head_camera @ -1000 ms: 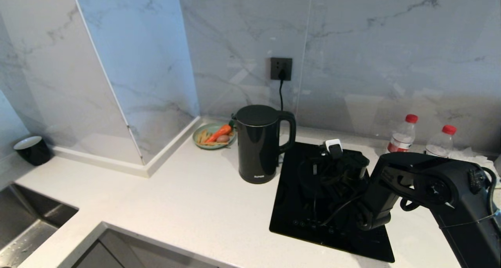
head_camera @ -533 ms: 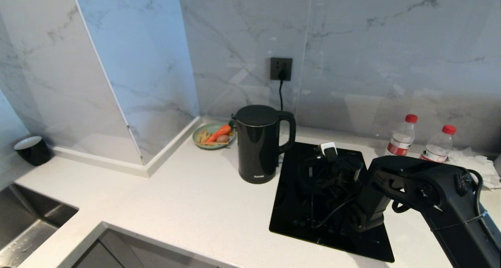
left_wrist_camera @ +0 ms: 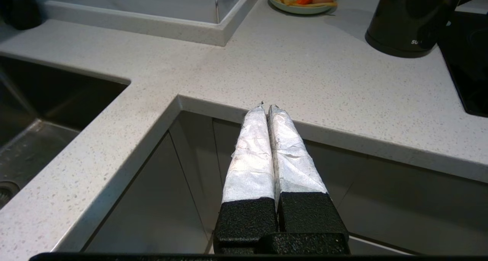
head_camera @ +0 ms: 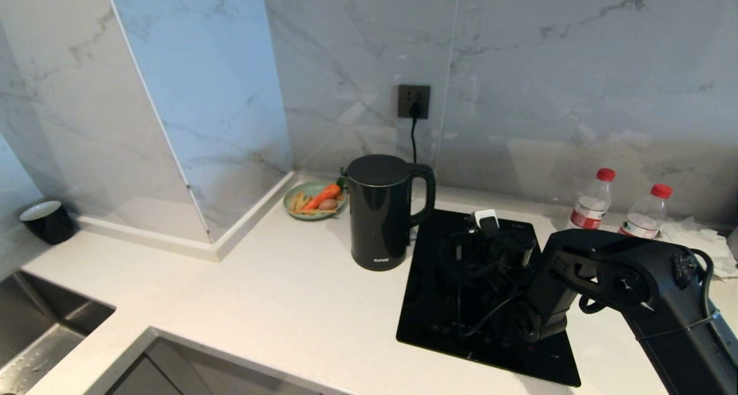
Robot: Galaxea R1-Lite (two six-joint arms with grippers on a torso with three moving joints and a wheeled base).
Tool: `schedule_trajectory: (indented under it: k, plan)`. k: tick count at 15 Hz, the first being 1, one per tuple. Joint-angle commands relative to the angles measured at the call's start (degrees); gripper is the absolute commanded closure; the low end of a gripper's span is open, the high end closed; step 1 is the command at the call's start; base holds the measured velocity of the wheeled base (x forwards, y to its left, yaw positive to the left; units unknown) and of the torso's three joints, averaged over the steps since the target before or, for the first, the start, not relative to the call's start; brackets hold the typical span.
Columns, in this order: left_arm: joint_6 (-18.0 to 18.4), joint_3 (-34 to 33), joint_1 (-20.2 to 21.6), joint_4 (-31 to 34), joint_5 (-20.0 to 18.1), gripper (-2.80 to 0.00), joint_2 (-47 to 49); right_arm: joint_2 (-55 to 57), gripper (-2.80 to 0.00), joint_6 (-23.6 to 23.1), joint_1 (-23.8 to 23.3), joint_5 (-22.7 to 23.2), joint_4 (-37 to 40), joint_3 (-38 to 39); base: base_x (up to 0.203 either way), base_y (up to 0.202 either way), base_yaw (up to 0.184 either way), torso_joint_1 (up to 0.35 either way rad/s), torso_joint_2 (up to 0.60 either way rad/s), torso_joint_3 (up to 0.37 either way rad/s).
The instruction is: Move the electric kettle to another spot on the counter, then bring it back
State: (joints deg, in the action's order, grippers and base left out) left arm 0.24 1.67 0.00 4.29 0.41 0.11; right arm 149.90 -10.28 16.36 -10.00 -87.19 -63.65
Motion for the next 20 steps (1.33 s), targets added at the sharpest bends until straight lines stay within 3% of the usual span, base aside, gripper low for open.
schedule_trajectory:
  k: [1,7,14,20]
  plan:
    - [0.02,0.0,0.0,0.02,0.02,0.0,-0.02,4.61,-2.8,-2.55,0.15,-0.07,-0.48,-3.43,0.0,0.0,0.0,0.0,0.0,0.0]
    - [0.02,0.0,0.0,0.02,0.02,0.0,-0.02,1.82,-2.8,-3.88,-1.59,0.06,-0.35,-4.82,0.0,0.0,0.0,0.0,0.0,0.0]
    - [0.02,0.0,0.0,0.02,0.02,0.0,-0.02,1.54,-2.8,-2.28,-0.11,0.06,-0.48,-4.29,0.0,0.0,0.0,0.0,0.0,0.0]
    - [0.02,0.0,0.0,0.02,0.02,0.0,-0.02,0.39,-2.8,-4.36,4.68,-1.33,-0.48,4.02,0.0,0.0,0.0,0.0,0.0,0.0]
